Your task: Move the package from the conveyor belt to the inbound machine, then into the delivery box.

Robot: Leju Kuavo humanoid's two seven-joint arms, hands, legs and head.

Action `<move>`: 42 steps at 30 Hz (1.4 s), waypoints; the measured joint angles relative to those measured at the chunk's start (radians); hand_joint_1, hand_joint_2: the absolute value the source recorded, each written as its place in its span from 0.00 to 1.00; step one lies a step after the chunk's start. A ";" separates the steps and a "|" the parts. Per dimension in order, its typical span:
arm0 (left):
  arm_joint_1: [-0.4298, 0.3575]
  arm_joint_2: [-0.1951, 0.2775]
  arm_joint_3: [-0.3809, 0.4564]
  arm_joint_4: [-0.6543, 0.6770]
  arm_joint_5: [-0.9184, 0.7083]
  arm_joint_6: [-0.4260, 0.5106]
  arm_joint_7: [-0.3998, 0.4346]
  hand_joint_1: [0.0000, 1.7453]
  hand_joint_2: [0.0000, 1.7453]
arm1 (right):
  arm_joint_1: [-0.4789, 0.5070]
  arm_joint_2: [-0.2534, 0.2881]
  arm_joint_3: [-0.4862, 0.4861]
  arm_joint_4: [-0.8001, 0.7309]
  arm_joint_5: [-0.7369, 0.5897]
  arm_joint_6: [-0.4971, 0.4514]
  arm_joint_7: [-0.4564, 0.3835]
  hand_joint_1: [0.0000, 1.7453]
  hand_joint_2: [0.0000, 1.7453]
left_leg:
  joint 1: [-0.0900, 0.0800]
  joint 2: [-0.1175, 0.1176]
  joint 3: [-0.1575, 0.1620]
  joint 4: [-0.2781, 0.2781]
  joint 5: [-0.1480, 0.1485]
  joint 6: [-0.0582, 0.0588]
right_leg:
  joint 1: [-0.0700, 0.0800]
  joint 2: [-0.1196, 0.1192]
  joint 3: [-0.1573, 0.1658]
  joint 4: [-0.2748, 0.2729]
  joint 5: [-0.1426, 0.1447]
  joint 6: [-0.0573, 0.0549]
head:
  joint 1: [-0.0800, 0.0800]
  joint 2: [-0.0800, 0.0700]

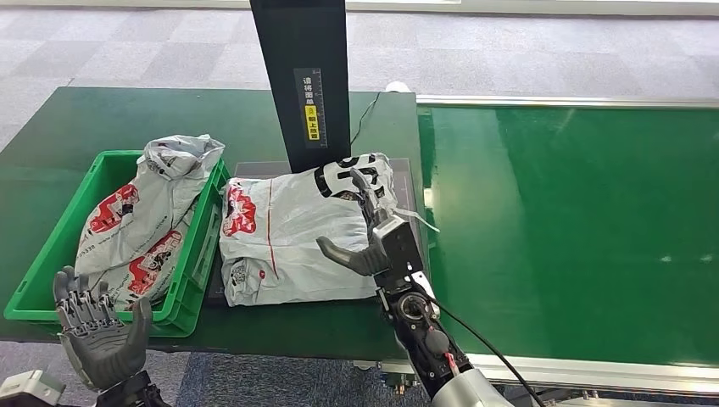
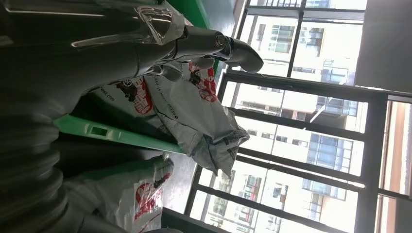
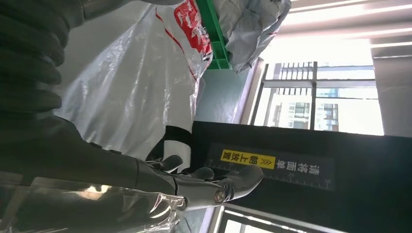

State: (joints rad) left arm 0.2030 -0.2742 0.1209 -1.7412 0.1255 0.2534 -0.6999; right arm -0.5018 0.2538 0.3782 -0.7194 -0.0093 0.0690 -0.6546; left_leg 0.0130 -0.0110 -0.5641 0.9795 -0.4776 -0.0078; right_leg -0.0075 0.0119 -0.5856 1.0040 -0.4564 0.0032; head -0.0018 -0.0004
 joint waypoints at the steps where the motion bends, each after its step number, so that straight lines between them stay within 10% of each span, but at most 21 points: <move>1: 0.004 -0.004 0.005 -0.008 0.000 0.002 0.000 0.00 1.00 | 0.016 -0.003 -0.005 -0.015 -0.002 0.002 -0.001 0.00 1.00 | 0.000 0.000 0.000 0.000 0.000 0.000 | 0.000 0.000 0.000 0.000 0.000 0.000 | 0.000 0.000; 11: -0.003 -0.004 -0.018 0.004 -0.112 -0.003 0.021 0.00 1.00 | 0.150 -0.026 -0.070 -0.171 -0.081 0.025 -0.014 0.00 1.00 | 0.000 -0.001 0.001 0.000 0.000 0.000 | 0.000 -0.001 0.000 0.000 0.000 0.000 | 0.000 0.000; 19: -0.146 0.016 -0.326 0.274 -0.605 0.092 0.144 0.00 1.00 | 0.332 -0.033 -0.146 -0.400 -0.160 0.074 -0.011 0.00 1.00 | -0.002 -0.001 0.000 0.000 0.000 0.000 | -0.002 -0.001 0.000 0.000 0.000 0.001 | 0.000 0.000; 25: -0.278 0.015 -0.499 0.462 -0.688 0.115 0.200 0.00 1.00 | 0.392 -0.005 -0.159 -0.494 -0.214 0.102 -0.013 0.00 1.00 | -0.001 0.000 0.001 0.000 0.000 0.000 | -0.001 0.000 0.000 0.000 0.001 0.001 | 0.000 0.000; 42: -0.357 0.020 -0.588 0.601 -0.734 0.116 0.220 0.00 1.00 | 0.419 0.006 -0.182 -0.539 -0.236 0.107 -0.009 0.00 1.00 | -0.001 0.000 0.000 0.000 0.000 0.000 | -0.001 0.000 -0.001 0.000 0.001 0.001 | 0.000 0.000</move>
State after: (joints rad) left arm -0.1544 -0.2538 -0.4669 -1.1403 -0.6085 0.3697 -0.4798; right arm -0.0832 0.2599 0.1959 -1.2583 -0.2458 0.1757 -0.6635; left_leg 0.0120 -0.0110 -0.5638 0.9800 -0.4779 -0.0075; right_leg -0.0088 0.0120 -0.5863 1.0036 -0.4558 0.0041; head -0.0020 -0.0004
